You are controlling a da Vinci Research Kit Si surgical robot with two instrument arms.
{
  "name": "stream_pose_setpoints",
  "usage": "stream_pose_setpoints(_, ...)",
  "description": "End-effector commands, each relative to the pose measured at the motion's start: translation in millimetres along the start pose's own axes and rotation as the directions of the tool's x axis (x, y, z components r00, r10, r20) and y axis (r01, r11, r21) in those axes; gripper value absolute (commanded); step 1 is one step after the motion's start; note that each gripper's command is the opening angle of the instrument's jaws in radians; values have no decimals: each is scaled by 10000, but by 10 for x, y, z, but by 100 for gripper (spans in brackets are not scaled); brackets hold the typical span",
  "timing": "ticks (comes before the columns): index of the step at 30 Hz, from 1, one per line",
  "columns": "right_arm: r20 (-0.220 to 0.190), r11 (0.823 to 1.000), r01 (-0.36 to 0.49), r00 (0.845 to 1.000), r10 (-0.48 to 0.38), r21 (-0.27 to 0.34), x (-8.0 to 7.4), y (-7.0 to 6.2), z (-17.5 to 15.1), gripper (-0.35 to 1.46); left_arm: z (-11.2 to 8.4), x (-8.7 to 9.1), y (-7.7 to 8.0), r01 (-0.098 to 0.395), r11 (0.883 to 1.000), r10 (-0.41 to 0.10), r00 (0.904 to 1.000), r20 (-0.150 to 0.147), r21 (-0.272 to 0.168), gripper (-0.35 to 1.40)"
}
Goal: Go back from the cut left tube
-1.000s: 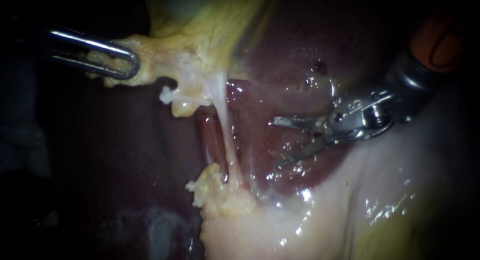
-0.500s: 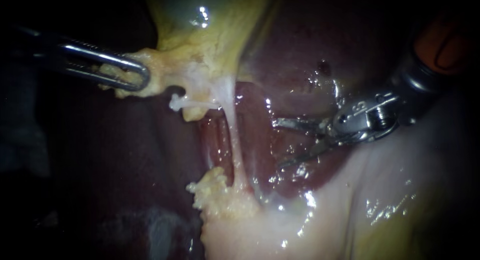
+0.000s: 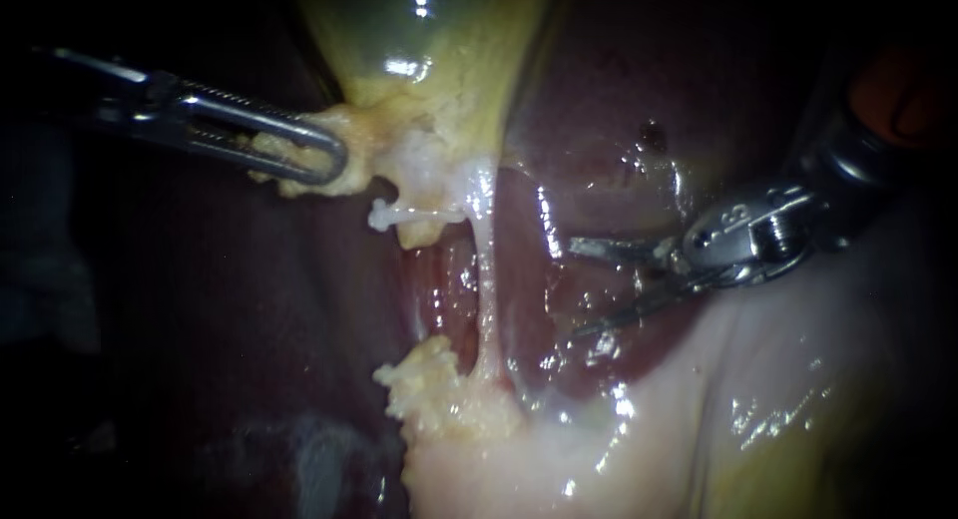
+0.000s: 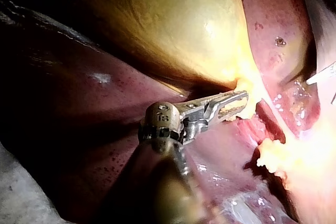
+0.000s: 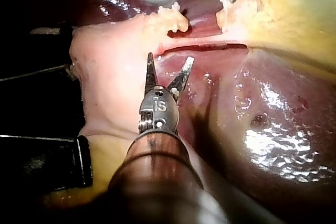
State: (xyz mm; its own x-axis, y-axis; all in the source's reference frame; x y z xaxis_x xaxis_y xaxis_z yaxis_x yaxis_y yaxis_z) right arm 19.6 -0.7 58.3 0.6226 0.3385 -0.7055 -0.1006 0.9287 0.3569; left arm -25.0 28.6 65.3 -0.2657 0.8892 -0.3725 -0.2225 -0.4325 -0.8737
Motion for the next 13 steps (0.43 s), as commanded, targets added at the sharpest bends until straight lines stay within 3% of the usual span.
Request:
stream_pose_setpoints(1,2,10000,0,10000,0,0,0,0,0,145,1,-2,-3,-36,10000,36,10000,18,24,-35)
stream_pose_setpoints(13,2,10000,0,10000,0,0,0,0,0,145,1,-3,-7,6,10000,-6,10000,51,35,-35)
